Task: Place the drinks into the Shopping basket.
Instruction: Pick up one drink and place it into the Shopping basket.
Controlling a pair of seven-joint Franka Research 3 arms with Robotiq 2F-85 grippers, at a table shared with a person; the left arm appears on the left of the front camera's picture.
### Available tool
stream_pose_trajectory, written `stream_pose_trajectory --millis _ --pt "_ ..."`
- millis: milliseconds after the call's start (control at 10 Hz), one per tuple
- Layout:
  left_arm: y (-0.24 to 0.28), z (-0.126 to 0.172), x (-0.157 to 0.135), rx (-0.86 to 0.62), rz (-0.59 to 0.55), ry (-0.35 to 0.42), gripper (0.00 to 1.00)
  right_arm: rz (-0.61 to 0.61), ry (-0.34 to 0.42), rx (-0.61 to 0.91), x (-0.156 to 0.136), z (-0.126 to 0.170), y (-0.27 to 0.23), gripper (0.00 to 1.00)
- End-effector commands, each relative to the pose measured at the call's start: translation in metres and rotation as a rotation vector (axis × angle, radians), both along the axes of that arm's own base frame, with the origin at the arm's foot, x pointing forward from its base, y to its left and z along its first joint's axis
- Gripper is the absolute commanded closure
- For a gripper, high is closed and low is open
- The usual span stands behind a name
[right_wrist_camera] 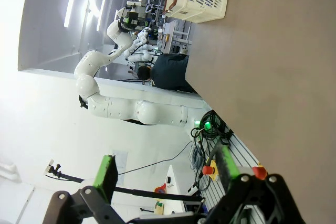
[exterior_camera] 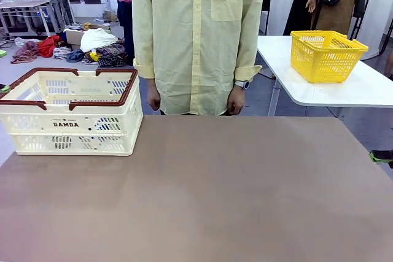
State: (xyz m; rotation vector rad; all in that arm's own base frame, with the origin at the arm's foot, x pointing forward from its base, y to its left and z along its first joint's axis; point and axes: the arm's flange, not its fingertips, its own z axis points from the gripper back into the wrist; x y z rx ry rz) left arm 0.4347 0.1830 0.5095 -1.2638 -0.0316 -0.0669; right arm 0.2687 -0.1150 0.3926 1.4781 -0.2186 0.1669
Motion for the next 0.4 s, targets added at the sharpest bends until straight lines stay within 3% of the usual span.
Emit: stream_pose_trajectory --millis 0,300 --pt "-0.0017 0.0001 -0.0032 0.006 0.002 -0.003 0.0 0.005 0.01 0.005 -0.0012 0.0033 0.0001 0.0" --pt "-0.0017 0.0001 -0.0032 0.006 0.002 -0.003 0.0 0.005 0.01 0.005 -0.0012 0.0033 0.0001 0.0"
